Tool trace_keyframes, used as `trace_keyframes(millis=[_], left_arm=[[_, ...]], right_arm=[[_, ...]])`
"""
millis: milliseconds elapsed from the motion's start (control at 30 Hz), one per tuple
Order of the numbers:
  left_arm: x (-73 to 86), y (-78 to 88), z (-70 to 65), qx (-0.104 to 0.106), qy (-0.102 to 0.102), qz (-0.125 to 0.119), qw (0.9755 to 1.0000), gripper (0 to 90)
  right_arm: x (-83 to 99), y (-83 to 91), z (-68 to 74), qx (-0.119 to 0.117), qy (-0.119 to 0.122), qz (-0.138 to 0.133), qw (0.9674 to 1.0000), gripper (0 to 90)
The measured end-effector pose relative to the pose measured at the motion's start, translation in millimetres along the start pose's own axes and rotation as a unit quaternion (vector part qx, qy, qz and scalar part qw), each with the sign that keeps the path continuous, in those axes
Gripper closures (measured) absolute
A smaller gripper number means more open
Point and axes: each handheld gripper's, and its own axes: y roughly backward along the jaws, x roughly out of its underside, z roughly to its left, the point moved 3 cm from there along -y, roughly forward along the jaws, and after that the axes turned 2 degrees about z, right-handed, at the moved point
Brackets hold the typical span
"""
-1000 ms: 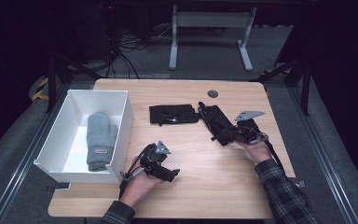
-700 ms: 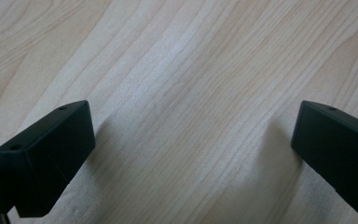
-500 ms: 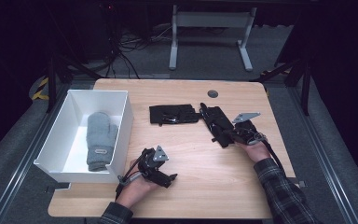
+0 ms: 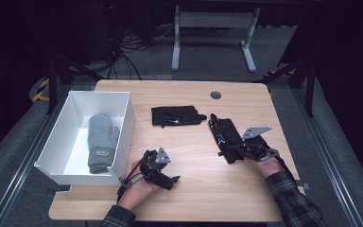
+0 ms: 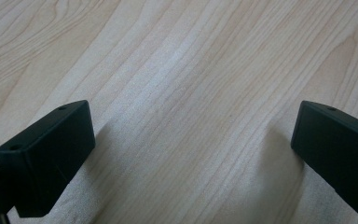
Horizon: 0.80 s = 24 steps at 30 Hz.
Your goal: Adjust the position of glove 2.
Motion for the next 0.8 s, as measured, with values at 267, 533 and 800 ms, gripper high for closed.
trace_keyframes(millis=[267, 533, 800], left_arm=[[0.0, 0.0, -0.1, 0.000, 0.001, -0.001, 1.0000, 0.1], [0.0, 0.1, 0.0, 0.000, 0.000, 0.000, 1.0000, 0.0], [0.0, 0.1, 0.0, 0.000, 0.000, 0.000, 1.0000, 0.1]], right_arm=[[12.8, 11.6, 17.9, -0.015, 0.009, 0.004, 0.9998, 90.0], [25.8, 23.3, 39.6, -0.032, 0.018, 0.006, 0.9993, 90.0], [21.4, 35.4, 38.6, -0.023, 0.016, -0.020, 0.9994, 90.0]])
